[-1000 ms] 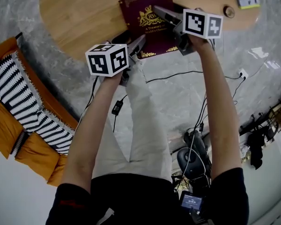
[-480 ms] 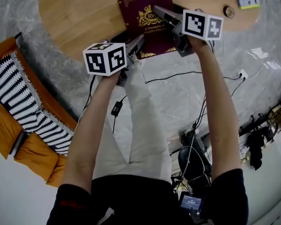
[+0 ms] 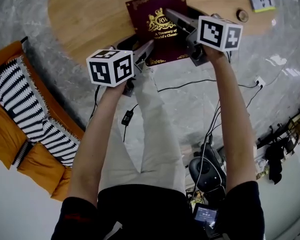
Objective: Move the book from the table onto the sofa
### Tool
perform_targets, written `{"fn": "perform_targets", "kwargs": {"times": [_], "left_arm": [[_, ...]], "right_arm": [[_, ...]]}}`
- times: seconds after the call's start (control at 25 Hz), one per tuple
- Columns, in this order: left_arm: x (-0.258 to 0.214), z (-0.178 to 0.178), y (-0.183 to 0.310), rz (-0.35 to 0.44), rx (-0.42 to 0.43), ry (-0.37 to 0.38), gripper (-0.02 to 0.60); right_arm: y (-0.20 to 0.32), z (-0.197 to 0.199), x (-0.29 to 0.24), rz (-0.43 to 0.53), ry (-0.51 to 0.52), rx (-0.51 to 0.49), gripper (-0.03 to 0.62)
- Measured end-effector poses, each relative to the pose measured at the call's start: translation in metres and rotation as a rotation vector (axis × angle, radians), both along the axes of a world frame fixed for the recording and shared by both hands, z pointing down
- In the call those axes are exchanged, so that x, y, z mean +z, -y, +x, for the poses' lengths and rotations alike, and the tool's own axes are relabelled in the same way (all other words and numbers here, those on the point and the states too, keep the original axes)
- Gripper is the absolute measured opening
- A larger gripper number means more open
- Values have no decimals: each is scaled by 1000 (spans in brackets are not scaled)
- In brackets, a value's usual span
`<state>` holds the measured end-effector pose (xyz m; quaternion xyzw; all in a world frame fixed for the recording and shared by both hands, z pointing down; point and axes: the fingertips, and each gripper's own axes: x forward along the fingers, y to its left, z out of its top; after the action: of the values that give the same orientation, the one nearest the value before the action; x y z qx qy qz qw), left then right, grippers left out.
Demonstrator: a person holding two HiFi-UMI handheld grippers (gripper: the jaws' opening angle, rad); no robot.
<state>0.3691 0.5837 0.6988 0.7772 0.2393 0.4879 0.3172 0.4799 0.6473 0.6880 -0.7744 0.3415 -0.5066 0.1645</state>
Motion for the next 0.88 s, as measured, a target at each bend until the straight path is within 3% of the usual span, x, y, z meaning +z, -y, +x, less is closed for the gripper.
{"fn": "perform_targets", "kwargs": {"times": [0.52,0.88], "left_arm": [[-121,29,20,52,58,-172,262],[-208,24,25,50,81,-252,263]], "right_arm": [[9,19,-137,53,-176,92,299],[13,9,-234,67,-283,100,299]]}}
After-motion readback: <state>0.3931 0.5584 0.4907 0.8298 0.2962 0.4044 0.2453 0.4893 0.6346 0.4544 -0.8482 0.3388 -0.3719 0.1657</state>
